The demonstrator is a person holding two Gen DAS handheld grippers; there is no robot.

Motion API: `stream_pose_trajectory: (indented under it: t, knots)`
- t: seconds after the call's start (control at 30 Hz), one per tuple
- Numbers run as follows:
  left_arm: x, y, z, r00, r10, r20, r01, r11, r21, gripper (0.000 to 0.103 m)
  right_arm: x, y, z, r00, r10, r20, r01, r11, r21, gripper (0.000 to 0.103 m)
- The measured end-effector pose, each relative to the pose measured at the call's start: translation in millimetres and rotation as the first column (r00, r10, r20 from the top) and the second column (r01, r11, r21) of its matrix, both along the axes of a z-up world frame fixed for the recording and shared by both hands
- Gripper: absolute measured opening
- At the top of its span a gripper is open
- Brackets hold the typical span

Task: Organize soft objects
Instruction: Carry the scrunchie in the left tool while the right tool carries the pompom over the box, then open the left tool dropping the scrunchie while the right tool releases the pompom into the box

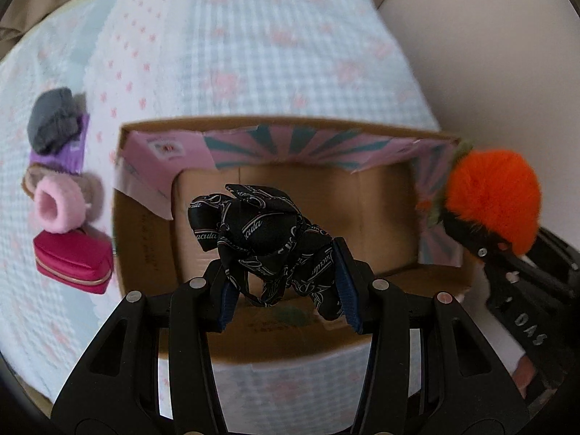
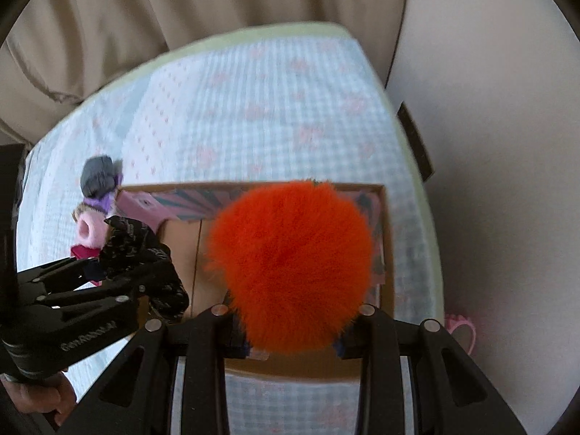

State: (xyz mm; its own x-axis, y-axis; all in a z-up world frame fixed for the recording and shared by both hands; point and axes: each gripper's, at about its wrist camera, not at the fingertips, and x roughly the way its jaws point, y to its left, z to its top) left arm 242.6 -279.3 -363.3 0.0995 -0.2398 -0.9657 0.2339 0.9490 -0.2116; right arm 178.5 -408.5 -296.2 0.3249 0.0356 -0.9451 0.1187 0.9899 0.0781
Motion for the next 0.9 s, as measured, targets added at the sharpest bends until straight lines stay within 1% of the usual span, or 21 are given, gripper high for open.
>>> stream_pose_trajectory:
  t: [0.1, 0.2, 0.3, 0.33, 0.37, 0.43, 0.47, 0.5, 0.6, 0.73, 0.9]
  knots:
    - [4.1, -1.1, -15.6, 1.000, 0.005, -0.029, -0.004, 0.999, 0.046, 0.043, 11.6, -6.6, -17.9, 0.998, 0.003, -0.065, 0.001, 0.998, 0.060, 0.029]
    - [9.0, -2.1, -26.6, 0.999, 0.006, -0.052, -0.002, 0.997, 0.071, 0.043, 21.4, -8.4, -34.1, 0.991, 0.020, -0.132, -0.010, 0.997, 0.082, 0.029]
    - [11.4, -9.9, -31.8, 0.998, -0.040, -0.038, 0.043, 0.994, 0.096, 0.043, 32.2, -8.9, -49.3, 0.983, 0.040, -0.178, -0.021, 0.994, 0.108, 0.029]
    - [12.3, -13.6, -32.7, 0.998, -0.062, -0.028, 0.065, 0.991, 0.115, 0.051, 33.3, -9.0, -51.5, 0.982, 0.043, -0.186, -0.022, 0.993, 0.115, 0.029]
    - [12.5, -16.8, -33.8, 0.996, -0.085, -0.021, 0.087, 0.987, 0.136, 0.073, 38.1, -8.4, -57.8, 0.977, 0.053, -0.206, -0.027, 0.992, 0.126, 0.031]
    - [11.4, -20.1, -34.3, 0.994, -0.111, 0.001, 0.109, 0.977, 0.183, 0.102, 41.5, -7.4, -64.3, 0.973, 0.063, -0.222, -0.034, 0.991, 0.132, 0.051]
    - [10.0, -18.2, -31.9, 0.993, -0.119, 0.018, 0.113, 0.976, 0.188, 0.103, 43.0, -7.2, -67.8, 0.974, 0.060, -0.219, -0.031, 0.990, 0.137, 0.078]
    - [8.7, -15.9, -30.6, 0.992, -0.126, 0.017, 0.121, 0.976, 0.180, 0.103, 43.6, -8.0, -69.6, 0.976, 0.051, -0.213, -0.022, 0.990, 0.139, 0.103]
    - [6.6, -9.5, -29.3, 0.992, -0.124, 0.011, 0.120, 0.979, 0.162, 0.103, 39.8, -10.2, -71.8, 0.981, 0.033, -0.192, -0.003, 0.987, 0.158, 0.103]
    - [4.3, -3.2, -25.3, 0.994, -0.105, 0.004, 0.104, 0.986, 0.131, 0.103, 35.8, -10.4, -74.0, 0.979, 0.013, -0.205, 0.021, 0.987, 0.162, 0.103]
    - [-0.4, 4.4, -9.8, 0.996, -0.088, 0.026, 0.086, 0.992, 0.095, 0.103, 28.8, -11.9, -59.7, 0.984, -0.016, -0.175, 0.042, 0.988, 0.147, 0.103]
